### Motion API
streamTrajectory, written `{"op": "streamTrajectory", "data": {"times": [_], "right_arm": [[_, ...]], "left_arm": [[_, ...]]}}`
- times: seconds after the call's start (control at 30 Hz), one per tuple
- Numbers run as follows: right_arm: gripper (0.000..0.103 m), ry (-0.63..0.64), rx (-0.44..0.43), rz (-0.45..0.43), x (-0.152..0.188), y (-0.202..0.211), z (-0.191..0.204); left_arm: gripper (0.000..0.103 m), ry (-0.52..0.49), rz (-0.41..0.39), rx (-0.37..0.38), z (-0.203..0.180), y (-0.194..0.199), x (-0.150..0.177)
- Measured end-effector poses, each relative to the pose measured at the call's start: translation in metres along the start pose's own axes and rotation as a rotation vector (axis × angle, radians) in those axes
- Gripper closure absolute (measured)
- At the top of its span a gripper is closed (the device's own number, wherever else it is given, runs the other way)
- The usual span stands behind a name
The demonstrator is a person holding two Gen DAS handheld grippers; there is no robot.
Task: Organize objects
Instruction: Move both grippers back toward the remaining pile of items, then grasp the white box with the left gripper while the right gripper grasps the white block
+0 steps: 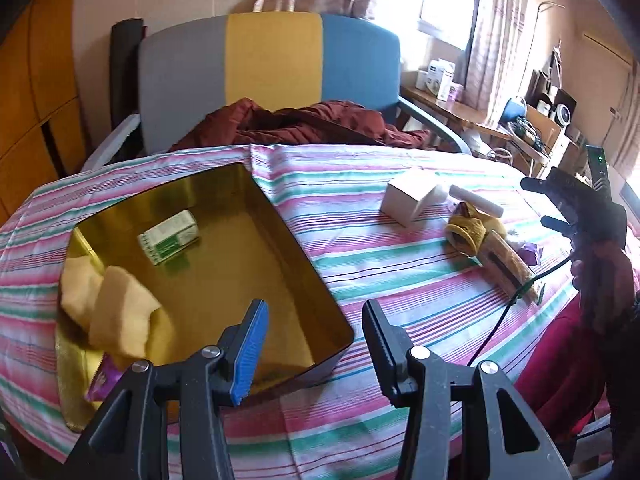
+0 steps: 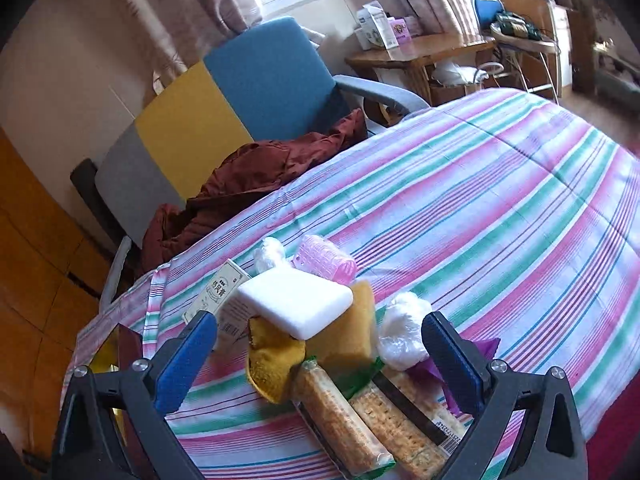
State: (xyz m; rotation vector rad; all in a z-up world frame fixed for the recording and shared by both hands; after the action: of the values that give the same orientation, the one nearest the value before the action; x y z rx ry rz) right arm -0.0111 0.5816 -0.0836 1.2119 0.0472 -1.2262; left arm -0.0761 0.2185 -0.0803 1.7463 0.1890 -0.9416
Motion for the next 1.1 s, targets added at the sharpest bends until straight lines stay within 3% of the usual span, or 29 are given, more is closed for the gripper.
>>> {"op": "streamTrajectory", "data": {"times": [0.27,0.43,0.73,1.1], "right_arm": [[0.0,-0.024,-0.031,0.019,0.002,-0.005,0.0],[0.0,-0.033,-0.043,0.022,0.003,-0.006,0.0],[0.0,-0.03,-0.07,0.019,0.002,-0.005,0.003],[0.0,-0.037,-0.11,0.041,0.005,-0.008,0.007]], "left_arm": [[0.05,-0.025,0.058,0.062,-0.026,-0.027,-0.01],[0.045,-0.046,0.047,0.091,-0.043,-0.041,-0.036],[0.041,-0.218,0.078,0.134,-0.09,-0.086,-0.067],[0.041,-0.335,0.131,0.178,-0.134,-0.146,-0.093]]}}
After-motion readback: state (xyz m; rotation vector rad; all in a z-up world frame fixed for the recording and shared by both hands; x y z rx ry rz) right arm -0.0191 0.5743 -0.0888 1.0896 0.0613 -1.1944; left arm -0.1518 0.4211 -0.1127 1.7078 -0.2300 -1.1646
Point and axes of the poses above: each gripper's, at about its wrist camera, not at the fingertips, and y roughly against the way its jaws point, z to its left, x to its underside, the point moved 10 cm from there along -y, roughly the way its jaws point, and after that the axes turned 1 degree about -z, right-handed, at the moved point
